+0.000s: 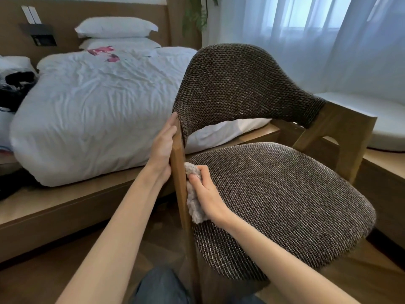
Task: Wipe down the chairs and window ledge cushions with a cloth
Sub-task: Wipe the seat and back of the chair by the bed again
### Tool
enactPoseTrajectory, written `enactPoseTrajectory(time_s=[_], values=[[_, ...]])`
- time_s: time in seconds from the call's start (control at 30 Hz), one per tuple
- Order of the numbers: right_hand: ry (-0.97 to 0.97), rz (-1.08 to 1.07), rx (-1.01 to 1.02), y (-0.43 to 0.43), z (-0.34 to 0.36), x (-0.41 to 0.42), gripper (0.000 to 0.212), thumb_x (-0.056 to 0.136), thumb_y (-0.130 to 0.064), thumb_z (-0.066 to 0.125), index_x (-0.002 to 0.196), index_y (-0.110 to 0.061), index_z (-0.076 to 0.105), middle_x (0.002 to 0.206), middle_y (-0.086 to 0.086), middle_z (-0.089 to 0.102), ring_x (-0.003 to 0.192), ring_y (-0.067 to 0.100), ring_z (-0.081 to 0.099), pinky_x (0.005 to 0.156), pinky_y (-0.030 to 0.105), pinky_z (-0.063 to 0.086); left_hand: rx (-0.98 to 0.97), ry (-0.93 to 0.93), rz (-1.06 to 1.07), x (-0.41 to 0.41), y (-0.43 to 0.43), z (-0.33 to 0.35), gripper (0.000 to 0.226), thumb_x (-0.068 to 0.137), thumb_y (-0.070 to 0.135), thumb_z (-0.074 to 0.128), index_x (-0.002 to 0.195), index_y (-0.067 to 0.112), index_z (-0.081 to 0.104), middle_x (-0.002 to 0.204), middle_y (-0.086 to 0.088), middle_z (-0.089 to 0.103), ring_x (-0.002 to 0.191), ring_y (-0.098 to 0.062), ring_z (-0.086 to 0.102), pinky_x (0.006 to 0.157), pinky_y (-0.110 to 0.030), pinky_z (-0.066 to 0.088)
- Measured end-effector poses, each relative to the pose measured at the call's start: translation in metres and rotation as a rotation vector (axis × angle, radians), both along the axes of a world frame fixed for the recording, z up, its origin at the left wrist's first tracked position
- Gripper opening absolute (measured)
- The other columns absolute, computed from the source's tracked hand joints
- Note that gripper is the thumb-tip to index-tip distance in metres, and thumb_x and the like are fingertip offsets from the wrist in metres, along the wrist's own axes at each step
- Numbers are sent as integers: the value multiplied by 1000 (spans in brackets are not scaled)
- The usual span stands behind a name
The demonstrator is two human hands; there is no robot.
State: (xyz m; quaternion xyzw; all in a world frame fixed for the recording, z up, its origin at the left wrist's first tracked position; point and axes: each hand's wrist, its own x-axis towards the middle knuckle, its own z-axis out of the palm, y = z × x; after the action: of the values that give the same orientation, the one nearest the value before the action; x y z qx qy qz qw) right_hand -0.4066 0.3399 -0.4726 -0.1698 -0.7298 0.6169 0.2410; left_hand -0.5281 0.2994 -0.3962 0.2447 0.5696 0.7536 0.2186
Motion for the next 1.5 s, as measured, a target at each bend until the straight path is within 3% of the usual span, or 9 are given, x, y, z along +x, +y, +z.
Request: enactPoseTrajectory(time_s=[0.13,0.23,0.37,0.5,0.67,1.0,1.13,1.33,1.5], values=[[136,-97,34,2,39,-21,23,101,-16,45,121,-7,51,117,17,57,113,27,55,103,45,41,8,-8,-46,0,-5,-1,35,102,17,33,129,29,50,143,0,48,131,-13,45,113,-35,32],[225,-143,183,9,77,-38,27,98,-17,51,123,-9,56,114,13,57,111,19,53,102,29,40,-10,-36,-30,3,-8,2,29,100,32,42,114,21,64,119,-5,67,115,-19,61,95,-33,49],[16,-175,399,22,97,-71,37,95,-35,53,129,-21,57,120,7,50,116,26,46,106,40,35,-40,-4,22,3,-15,-1,35,99,47,38,111,29,66,105,2,72,99,-13,68,82,-34,54],[-125,-179,482,36,109,-94,36,94,-38,51,125,-22,59,118,10,50,115,34,45,105,43,32,-51,-28,-1,-2,-28,-9,28,104,34,32,106,30,60,87,14,73,80,-1,69,60,-19,54],[-282,-94,656,45,126,-104,21,87,-38,58,94,-20,66,106,11,58,107,33,52,100,43,38,-69,-124,-59,-6,-45,-8,39,101,20,41,140,19,40,125,2,60,101,-12,62,87,-32,51],[24,-9,749,11,98,-28,29,83,-22,66,110,-12,70,109,-4,54,103,29,51,95,36,37,-168,-137,18,-5,-75,-29,30,100,24,42,126,22,57,112,5,67,102,-15,63,84,-33,48],[21,1,871,3,87,-12,30,85,-30,66,114,-24,68,122,-2,47,105,25,40,94,36,37,-83,2,116,9,-85,-29,11,94,30,56,96,26,66,91,7,70,83,-10,65,77,-28,51],[28,128,950,7,59,10,39,104,-21,32,138,-30,49,143,0,31,120,10,27,105,26,21,-27,328,135,37,-100,-32,27,77,29,74,102,31,61,92,7,66,81,-2,65,69,-14,52],[225,104,671,6,55,10,57,89,-10,63,139,-15,37,137,-2,46,130,8,42,110,36,37,-105,462,207,47,-95,-49,39,82,6,71,113,26,60,118,-6,59,99,-11,64,74,-12,51]])
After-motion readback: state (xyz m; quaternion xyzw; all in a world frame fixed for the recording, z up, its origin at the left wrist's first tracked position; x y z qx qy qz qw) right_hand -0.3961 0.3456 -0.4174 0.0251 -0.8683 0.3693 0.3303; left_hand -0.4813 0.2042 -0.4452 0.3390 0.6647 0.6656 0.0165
